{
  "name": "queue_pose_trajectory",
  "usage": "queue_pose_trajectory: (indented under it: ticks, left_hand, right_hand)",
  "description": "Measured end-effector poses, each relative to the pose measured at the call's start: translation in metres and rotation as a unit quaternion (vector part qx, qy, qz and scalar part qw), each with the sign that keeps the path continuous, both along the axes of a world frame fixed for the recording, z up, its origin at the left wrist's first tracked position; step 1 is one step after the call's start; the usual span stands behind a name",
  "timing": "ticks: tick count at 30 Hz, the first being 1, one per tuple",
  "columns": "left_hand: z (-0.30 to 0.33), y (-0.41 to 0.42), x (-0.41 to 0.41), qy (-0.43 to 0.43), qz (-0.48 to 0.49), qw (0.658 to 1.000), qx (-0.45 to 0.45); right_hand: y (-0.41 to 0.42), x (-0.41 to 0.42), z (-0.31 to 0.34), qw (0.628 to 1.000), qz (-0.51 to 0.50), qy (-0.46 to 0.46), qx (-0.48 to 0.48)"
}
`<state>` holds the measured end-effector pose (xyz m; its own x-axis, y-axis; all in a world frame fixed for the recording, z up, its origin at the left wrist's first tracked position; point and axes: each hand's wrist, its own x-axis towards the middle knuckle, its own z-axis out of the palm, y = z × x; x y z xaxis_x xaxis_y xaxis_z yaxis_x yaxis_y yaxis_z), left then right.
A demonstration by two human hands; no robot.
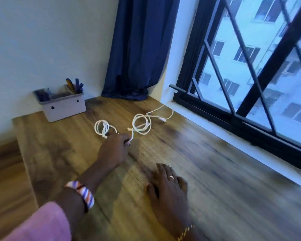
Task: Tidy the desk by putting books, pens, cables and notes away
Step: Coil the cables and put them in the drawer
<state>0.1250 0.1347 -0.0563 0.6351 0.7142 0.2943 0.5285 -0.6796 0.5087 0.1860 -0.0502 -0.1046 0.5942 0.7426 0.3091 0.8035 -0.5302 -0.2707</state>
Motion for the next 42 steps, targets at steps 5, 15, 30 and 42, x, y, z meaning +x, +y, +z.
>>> queue_pose_trajectory:
  ticks: [5,15,30,42]
  left_hand:
    - [0.045,-0.117,-0.062,-0.095,-0.127,0.986,-0.049]
    - [0.095,-0.229,-0.135,-0.326,-0.005,0.821,-0.468]
    - [0.137,-0.220,-0.182,-0.417,0.016,0.735,-0.535]
    - [0.209,-0.205,-0.136,-0.532,-0.122,0.627,-0.556]
  right_hand:
    - [-0.027,-0.005,0.027,0.966,0.044,0.228,0.114]
    - [-0.153,-0.010,0.065,0.831,-0.022,0.482,0.278]
    - [-0.268,0.013,0.138,0.782,-0.062,0.539,0.306]
    - [-0.189,-0.018,0.201,0.988,0.008,0.095,0.122]
